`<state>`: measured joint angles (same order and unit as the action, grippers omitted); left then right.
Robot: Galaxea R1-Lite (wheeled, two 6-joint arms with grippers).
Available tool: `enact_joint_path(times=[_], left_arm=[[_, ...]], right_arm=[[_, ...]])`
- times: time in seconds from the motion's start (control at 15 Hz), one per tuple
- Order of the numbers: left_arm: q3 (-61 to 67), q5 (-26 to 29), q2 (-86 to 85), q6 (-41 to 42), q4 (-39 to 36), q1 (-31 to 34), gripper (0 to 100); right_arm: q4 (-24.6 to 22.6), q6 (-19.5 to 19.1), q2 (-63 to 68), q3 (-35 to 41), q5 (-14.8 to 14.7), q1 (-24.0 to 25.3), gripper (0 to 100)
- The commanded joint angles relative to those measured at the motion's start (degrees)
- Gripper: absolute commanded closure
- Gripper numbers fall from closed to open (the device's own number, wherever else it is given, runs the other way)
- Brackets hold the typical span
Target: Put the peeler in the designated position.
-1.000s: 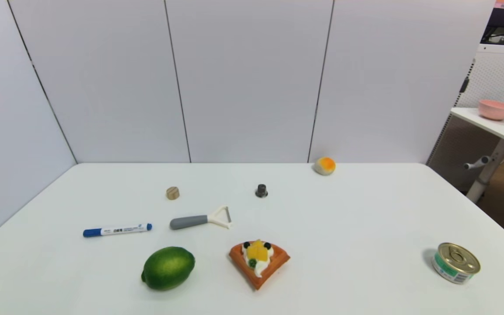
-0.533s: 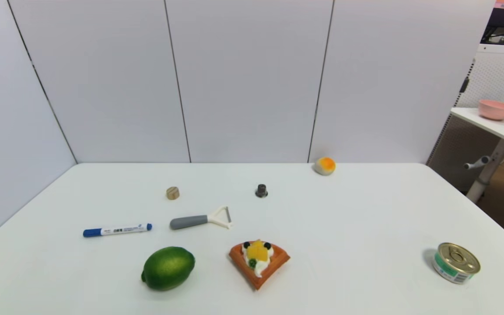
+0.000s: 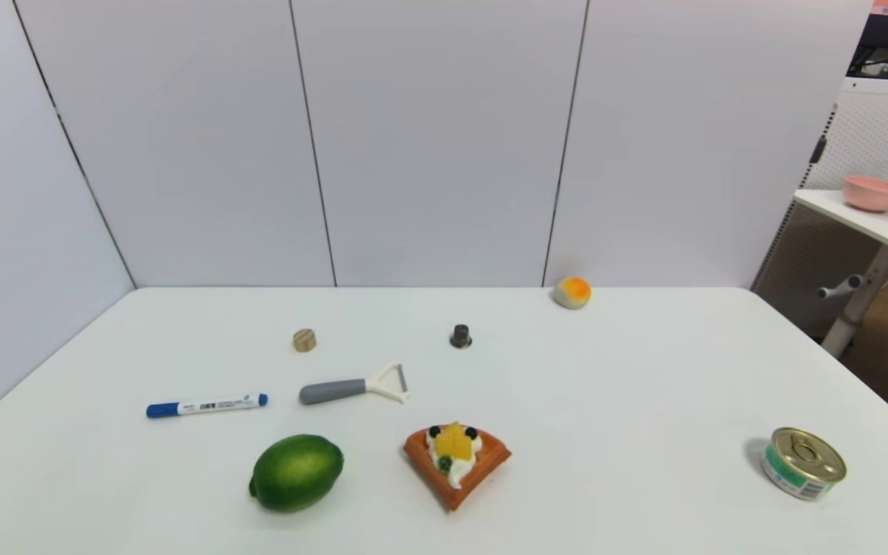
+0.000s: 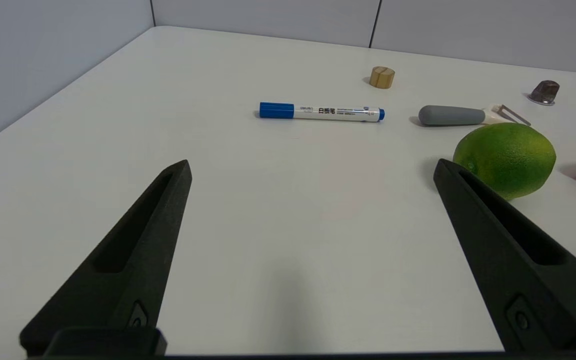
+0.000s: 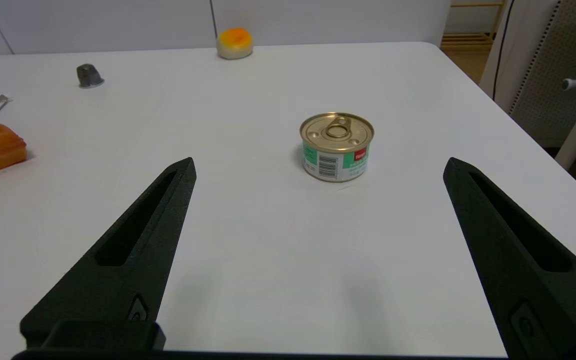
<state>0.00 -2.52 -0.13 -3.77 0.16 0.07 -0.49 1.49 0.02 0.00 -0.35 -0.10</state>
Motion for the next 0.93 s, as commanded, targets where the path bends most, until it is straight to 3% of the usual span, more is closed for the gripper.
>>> enact_joint_path(times=[0.07, 0.93], left_arm=[[0.0, 0.0, 0.1, 0.0, 0.0, 0.0, 0], [0.0, 0.0, 0.1, 0.0, 0.0, 0.0, 0]], right_arm=[[0.0, 0.0, 0.0, 0.1, 0.0, 0.0, 0], [0.0, 0.0, 0.0, 0.1, 0.0, 0.0, 0]])
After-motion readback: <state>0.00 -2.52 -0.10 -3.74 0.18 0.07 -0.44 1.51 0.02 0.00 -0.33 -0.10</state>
